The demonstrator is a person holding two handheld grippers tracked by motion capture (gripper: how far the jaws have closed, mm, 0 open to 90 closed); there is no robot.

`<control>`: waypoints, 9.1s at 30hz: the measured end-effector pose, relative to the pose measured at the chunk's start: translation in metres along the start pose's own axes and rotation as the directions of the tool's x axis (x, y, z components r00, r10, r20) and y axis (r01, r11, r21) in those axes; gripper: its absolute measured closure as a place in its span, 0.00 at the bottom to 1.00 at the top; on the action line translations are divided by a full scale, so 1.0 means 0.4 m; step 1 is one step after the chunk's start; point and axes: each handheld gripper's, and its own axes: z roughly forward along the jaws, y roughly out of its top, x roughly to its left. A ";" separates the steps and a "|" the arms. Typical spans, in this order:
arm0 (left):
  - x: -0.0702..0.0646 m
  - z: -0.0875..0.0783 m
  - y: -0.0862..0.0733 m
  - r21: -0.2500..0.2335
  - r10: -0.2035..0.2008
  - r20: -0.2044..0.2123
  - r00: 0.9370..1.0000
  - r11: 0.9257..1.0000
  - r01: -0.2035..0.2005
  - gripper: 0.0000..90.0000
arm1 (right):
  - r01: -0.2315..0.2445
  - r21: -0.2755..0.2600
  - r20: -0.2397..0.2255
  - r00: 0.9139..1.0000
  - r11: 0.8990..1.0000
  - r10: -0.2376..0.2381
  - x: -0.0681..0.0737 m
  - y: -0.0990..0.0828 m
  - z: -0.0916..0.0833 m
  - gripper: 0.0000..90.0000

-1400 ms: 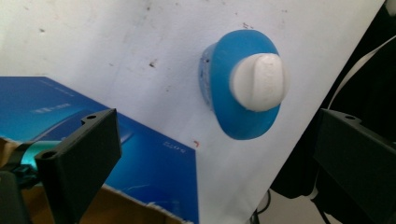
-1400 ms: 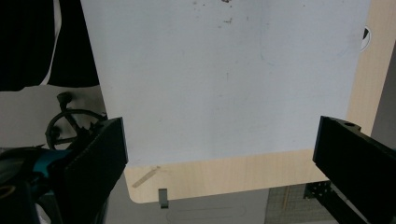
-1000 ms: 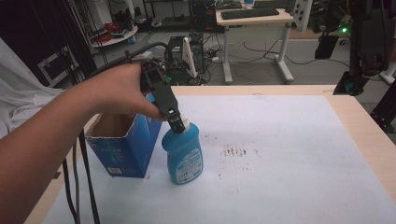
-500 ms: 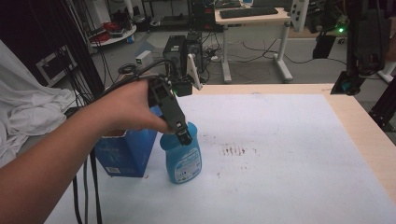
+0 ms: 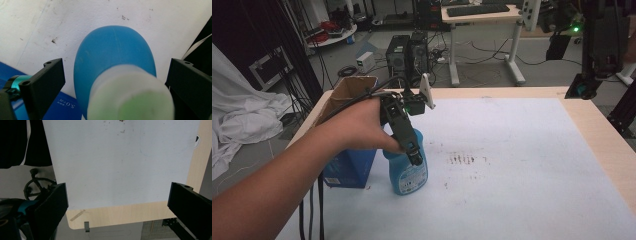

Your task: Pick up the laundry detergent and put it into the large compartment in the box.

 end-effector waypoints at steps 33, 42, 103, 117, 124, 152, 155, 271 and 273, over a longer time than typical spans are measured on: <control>-0.005 0.010 0.013 0.070 0.015 -0.022 1.000 0.997 -0.013 0.20 | 0.007 0.000 0.003 1.000 1.000 -0.007 -0.001 0.004 0.011 0.02; -0.006 0.011 0.014 0.079 0.018 -0.026 1.000 0.997 -0.015 0.25 | 0.003 0.002 0.001 1.000 1.000 -0.003 -0.001 0.001 0.012 0.02; 0.017 -0.453 -0.025 0.044 -0.051 -0.074 0.996 0.998 0.054 0.43 | -0.010 0.005 0.006 1.000 1.000 0.010 0.020 -0.019 0.019 0.02; 0.121 -0.509 -0.120 0.022 -0.229 -0.095 0.969 0.972 0.232 0.43 | -0.004 0.012 -0.004 1.000 1.000 0.004 0.012 0.004 0.031 0.02; 0.168 -0.497 -0.155 0.028 -0.281 -0.124 0.952 0.958 0.286 0.43 | -0.014 0.015 -0.009 1.000 1.000 0.014 0.005 0.004 0.035 0.02; 0.279 -0.223 -0.197 0.146 -0.153 -0.073 0.985 0.976 0.163 0.43 | -0.028 0.031 -0.024 0.999 0.999 0.029 -0.017 0.009 0.057 0.02; 0.283 -0.195 -0.200 0.152 -0.116 -0.071 0.991 0.980 0.126 0.43 | -0.035 0.031 -0.023 0.999 0.999 0.036 -0.017 0.009 0.060 0.02; 0.053 -0.173 0.005 0.148 0.409 -0.012 0.912 0.903 -0.403 0.02 | -0.021 0.049 -0.026 0.999 0.999 0.022 -0.016 0.044 0.073 0.02; 0.049 -0.164 0.015 0.147 0.407 -0.007 0.914 0.904 -0.401 0.02 | -0.022 0.047 -0.024 0.999 0.999 0.023 -0.015 0.043 0.068 0.02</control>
